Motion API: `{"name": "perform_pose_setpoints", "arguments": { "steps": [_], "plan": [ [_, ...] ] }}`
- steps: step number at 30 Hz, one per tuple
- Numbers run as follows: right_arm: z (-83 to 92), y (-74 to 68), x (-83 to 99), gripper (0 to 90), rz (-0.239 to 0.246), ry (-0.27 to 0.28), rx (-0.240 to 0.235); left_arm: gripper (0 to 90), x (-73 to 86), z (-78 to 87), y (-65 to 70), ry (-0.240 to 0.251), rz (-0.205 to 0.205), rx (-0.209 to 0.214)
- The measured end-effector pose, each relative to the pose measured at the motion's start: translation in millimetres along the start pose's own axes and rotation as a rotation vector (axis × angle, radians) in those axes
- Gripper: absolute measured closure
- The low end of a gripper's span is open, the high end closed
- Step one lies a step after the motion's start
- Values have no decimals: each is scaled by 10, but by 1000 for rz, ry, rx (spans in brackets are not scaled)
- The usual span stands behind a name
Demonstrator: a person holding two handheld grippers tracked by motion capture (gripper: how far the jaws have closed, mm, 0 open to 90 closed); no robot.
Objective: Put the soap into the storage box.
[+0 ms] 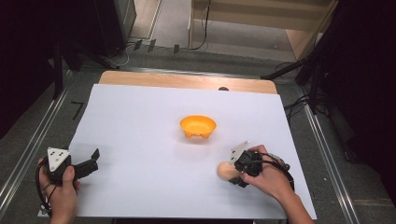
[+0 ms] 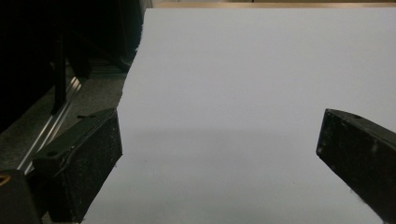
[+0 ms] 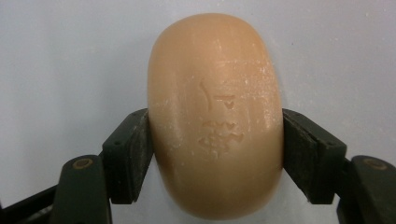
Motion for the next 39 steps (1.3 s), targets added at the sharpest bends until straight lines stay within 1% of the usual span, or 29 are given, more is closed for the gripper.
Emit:
{"name": "perform_pose_setpoints", "arguments": {
  "steps": [4, 10, 11, 12, 16, 19, 24, 25, 26, 28, 32, 33, 39],
  "plan": [
    [-2, 1, 4, 322, 6, 4, 2, 7, 0, -2, 0, -3, -1, 3],
    [3, 4, 0, 328, 10, -11, -3, 7, 0, -3, 0, -2, 0, 5],
    [3, 14, -3, 328, 16, -11, 2, 7, 0, -3, -1, -3, 1, 4],
    [1, 11, -9, 328, 18, -11, -4, 7, 1, -2, -1, -4, 1, 5],
    [9, 8, -16, 330, 22, -32, -6, 8, 1, -2, -2, -3, 2, 6],
    [20, 23, -36, 330, 26, -33, 10, 7, 1, -2, -3, -3, 2, 7],
    [44, 39, -60, 331, 21, -43, 15, 7, -1, -1, -5, 0, 6, 8],
    [61, 43, -76, 330, 19, -42, 18, 8, 0, -1, -6, 0, 7, 8],
    [75, 49, -99, 331, 25, -30, 12, 7, 0, -1, -6, 0, 8, 8],
    [99, 51, -115, 331, 20, -30, 14, 8, 0, -1, -7, -1, 7, 9],
    [145, 78, -154, 331, 25, -17, 14, 7, 0, -1, -8, 1, 9, 8],
    [156, 91, -166, 331, 24, -10, 20, 8, 0, -1, -8, 1, 9, 8],
    [213, 127, -211, 331, 23, -5, 17, 8, 0, -1, -8, 1, 10, 10]
  ]
}}
Point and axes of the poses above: each handheld gripper's, and its own axes: z roughly backward along the jaws, x roughly out of its underside, y roughly to its right, the point moved 7 cm from there along -z, roughly forward along the jaws, and after that the axes turned 6 degrees about -z, right-handed, at the moved point
